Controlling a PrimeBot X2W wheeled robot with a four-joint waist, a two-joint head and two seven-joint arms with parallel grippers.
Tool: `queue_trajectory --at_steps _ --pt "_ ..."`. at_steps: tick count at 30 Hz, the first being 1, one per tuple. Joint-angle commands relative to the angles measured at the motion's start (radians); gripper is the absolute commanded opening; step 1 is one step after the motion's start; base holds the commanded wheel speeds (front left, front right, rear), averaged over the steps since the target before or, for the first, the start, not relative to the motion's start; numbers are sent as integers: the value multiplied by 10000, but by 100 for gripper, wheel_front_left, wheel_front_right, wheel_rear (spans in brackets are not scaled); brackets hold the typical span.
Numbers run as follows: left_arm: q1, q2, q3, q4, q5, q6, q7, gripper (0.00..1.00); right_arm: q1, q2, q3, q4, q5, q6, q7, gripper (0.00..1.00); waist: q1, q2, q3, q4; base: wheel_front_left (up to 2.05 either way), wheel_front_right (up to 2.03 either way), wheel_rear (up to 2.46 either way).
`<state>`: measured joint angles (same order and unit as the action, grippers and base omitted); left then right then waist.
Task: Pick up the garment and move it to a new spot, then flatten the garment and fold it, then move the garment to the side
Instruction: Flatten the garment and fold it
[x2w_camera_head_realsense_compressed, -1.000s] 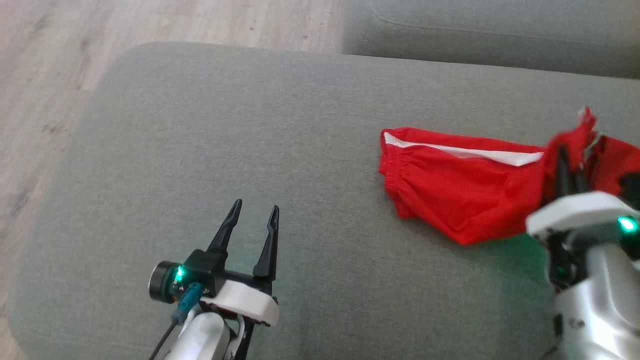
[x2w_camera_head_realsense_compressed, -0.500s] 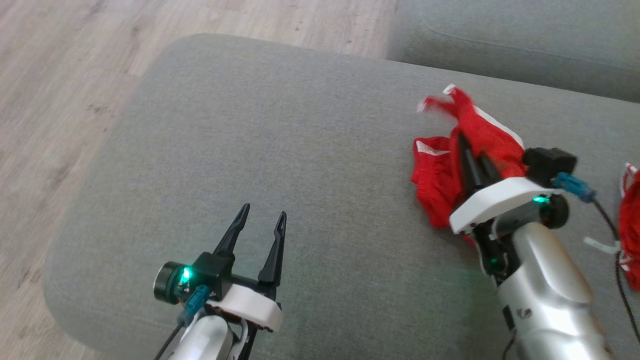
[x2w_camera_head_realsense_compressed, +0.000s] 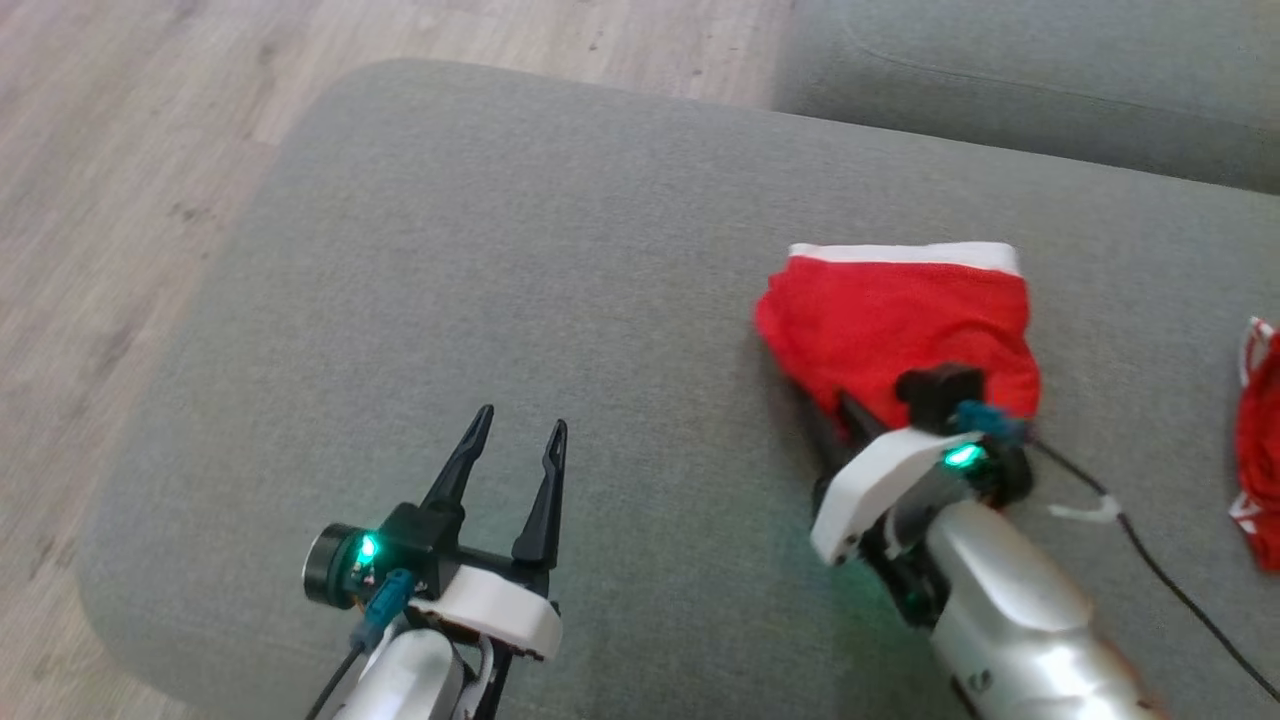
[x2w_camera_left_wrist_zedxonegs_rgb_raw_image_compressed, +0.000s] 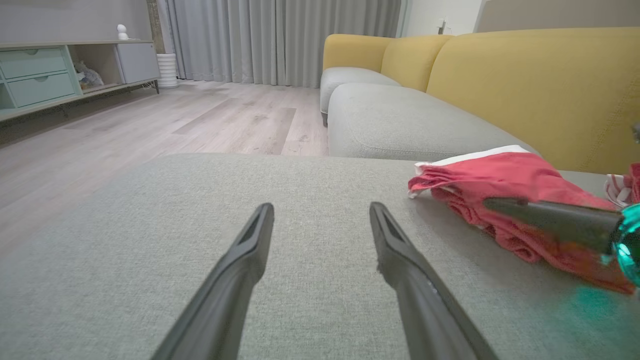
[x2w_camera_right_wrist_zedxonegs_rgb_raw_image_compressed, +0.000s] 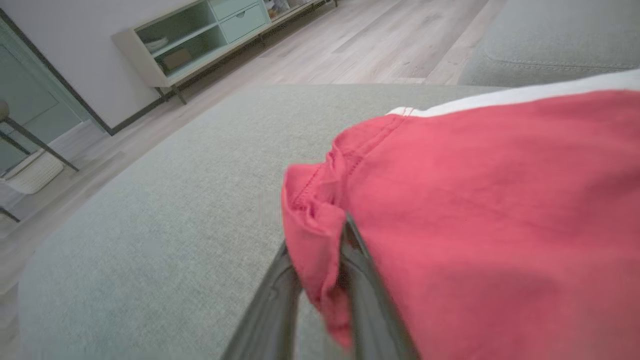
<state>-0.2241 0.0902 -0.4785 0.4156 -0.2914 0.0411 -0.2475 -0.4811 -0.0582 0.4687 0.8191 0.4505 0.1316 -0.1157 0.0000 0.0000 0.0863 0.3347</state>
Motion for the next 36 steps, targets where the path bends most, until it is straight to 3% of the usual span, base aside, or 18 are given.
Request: queue_trajectory --at_steps 1,4,7,12,17,24,30,36 --pt "-345 166 349 -321 -51 42 -40 100 -334 79 490 -236 116 -9 -99 100 0 0 -29 -142 0 0 0" --pt "-386 225 406 -326 -89 68 -49 100 -364 79 1113 -176 269 -9 -361 100 0 0 -103 -445 0 0 0" --pt "-440 278 522 -455 -144 94 -74 100 -482 67 921 -112 377 -9 -866 100 0 0 -233 -818 0 0 0" --pt "-460 338 792 -868 -223 79 -123 100 -584 -265 -770 -553 -182 -9 -1400 100 0 0 -453 -1499 0 0 0" --pt "-425 365 1074 -1287 -151 87 -138 100 71 -626 -2617 -1850 -1565 -9 -1453 100 0 0 -622 -2167 0 0 0" --pt "-46 264 1257 -1298 66 38 -141 100 1936 -99 -4842 -3705 -2581 -9 -1458 100 0 0 -846 -2798 0 0 0" --pt "479 126 1598 -1275 153 12 -142 100 3459 69 -5064 -4876 -2795 -9 -1458 100 0 0 -865 -3033 0 0 0" --pt "764 -11 1903 -1269 340 -122 -142 100 3966 76 -4872 -5256 -2461 -9 -1458 100 0 0 -849 -3053 0 0 0"
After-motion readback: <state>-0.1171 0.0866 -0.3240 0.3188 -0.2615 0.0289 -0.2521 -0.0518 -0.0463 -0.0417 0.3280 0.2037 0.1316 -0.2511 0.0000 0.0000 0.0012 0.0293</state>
